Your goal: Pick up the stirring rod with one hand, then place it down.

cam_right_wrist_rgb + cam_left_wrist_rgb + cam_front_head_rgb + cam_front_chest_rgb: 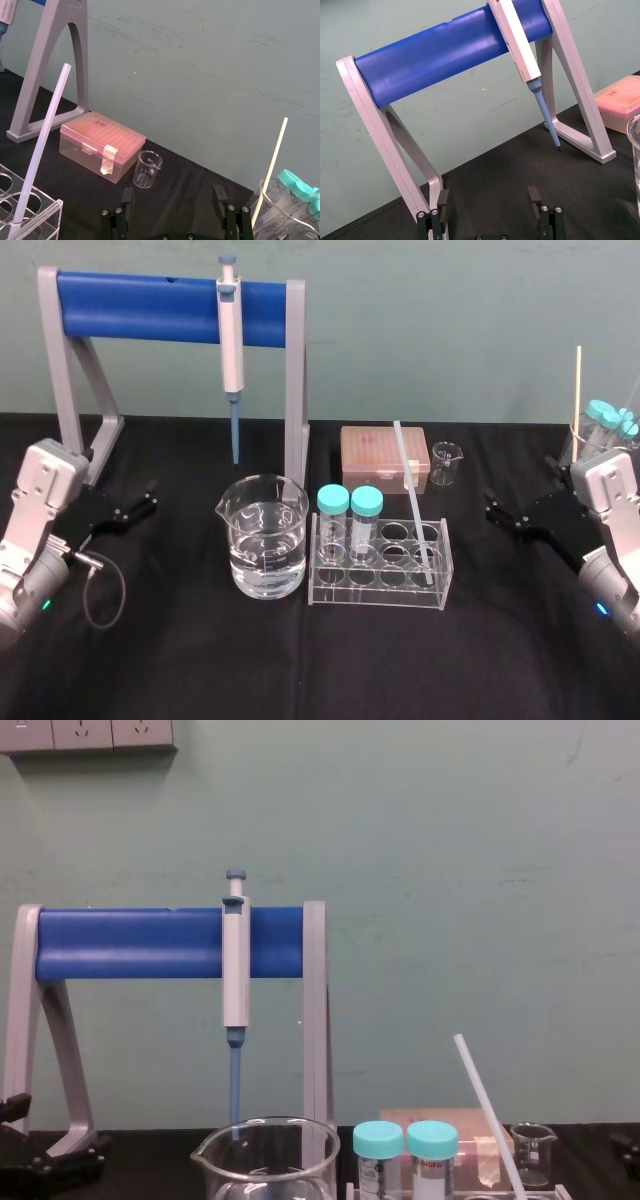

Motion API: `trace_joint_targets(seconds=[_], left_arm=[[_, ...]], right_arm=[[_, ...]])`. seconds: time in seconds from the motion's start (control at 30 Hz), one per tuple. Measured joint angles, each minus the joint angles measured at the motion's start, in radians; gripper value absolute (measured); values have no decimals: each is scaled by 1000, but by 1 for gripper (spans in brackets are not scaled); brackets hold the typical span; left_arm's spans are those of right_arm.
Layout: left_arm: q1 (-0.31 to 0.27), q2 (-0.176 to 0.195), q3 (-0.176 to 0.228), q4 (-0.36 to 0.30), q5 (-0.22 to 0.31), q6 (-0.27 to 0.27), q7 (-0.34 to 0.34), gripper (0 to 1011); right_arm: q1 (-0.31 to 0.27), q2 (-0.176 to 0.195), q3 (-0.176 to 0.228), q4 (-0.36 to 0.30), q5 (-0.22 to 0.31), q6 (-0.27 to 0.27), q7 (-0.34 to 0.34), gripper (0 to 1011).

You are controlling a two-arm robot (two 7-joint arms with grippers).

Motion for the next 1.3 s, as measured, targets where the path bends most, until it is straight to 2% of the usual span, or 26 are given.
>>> trace_joint_targets(seconds=[1.1,1.23,1.3], left_arm=[[0,0,0,0,0,0,0,1001],[0,0,0,0,0,0,0,1000],[0,0,0,0,0,0,0,1000]], right_arm=[[0,-1,2,1,0,-2,2,1000],[-1,4,26,5,20,-12,38,1000],[-1,14,45,3,56,-8,83,1000]])
